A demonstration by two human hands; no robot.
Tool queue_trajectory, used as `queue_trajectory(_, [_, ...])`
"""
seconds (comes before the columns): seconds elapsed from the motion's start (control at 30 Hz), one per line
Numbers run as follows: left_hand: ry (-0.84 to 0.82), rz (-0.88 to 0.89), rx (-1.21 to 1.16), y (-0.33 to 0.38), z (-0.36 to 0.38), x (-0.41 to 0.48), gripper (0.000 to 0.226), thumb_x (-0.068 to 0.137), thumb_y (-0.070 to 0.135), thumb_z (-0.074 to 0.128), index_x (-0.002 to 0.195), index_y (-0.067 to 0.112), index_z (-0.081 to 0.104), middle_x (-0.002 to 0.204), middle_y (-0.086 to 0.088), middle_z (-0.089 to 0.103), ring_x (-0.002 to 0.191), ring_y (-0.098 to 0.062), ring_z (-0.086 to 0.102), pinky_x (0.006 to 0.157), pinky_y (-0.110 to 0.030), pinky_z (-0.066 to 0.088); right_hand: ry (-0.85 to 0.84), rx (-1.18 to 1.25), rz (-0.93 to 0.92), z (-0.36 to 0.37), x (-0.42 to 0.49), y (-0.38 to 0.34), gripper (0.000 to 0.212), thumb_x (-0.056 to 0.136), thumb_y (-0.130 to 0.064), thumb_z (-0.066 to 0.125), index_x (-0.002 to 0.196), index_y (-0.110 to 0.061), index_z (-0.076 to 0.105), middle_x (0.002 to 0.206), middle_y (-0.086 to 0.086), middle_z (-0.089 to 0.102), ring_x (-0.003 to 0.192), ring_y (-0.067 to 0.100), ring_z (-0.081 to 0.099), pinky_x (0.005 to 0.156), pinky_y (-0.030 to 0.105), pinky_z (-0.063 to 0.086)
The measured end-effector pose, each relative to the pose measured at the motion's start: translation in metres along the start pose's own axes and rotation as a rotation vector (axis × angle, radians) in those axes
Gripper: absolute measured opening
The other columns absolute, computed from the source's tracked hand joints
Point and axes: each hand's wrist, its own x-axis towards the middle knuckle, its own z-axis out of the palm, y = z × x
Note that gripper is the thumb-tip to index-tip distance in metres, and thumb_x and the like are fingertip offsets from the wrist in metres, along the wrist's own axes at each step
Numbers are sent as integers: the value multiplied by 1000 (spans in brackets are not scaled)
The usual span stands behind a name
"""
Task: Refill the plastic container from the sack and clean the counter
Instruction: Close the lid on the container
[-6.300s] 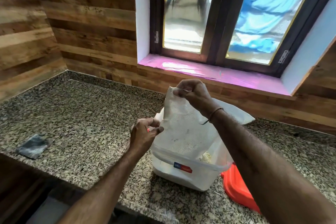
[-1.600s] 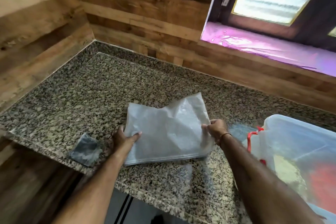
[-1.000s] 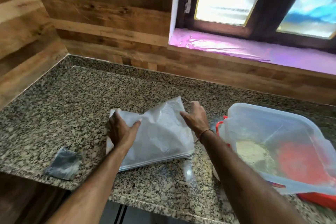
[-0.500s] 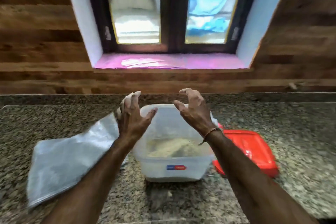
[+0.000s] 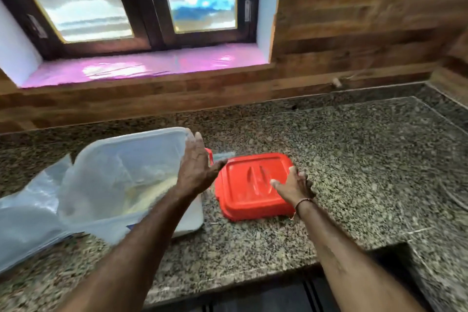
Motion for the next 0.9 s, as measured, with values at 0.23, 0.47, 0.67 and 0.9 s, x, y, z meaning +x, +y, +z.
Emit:
queue_trajectory(0.23, [25, -31, 82, 8, -1, -2, 105, 97, 60, 50, 161, 5, -12, 170, -16, -14, 159, -26, -8, 129, -42, 7, -121, 35, 84, 42, 26, 19, 116, 78, -50, 81, 161, -25, 5, 152, 20, 27, 137, 39, 33, 113, 56, 36])
queue_trajectory(0.47, [62, -22, 125, 7, 3, 0, 101, 99, 58, 50, 162, 6, -11, 170, -14, -16, 159, -25, -6, 127, -43, 11, -153, 257, 114, 53, 46, 7, 125, 80, -29, 85, 163, -19, -7, 168, 23, -11, 154, 41, 15, 122, 52, 26])
queue_trajectory(0.67, [78, -17, 181, 11, 3, -1, 99, 100, 57, 49, 162, 9, -10, 170, -16, -15, 159, -29, -2, 126, -47, 11, -149, 278, 154, 56, 51, 0, 126, 67, -47, 90, 161, -18, 11, 154, 19, 23, 143, 41, 28, 120, 59, 27])
queue_trajectory(0.9, [82, -41, 252, 15, 6, 0, 100, 98, 62, 47, 163, 10, -8, 170, -17, -16, 158, -30, -9, 127, -53, 2, -184, 529, 257, 91, 106, 39, 100, 34, -67, 87, 110, -31, 34, 125, 12, 43, 104, 38, 60, 83, 59, 59])
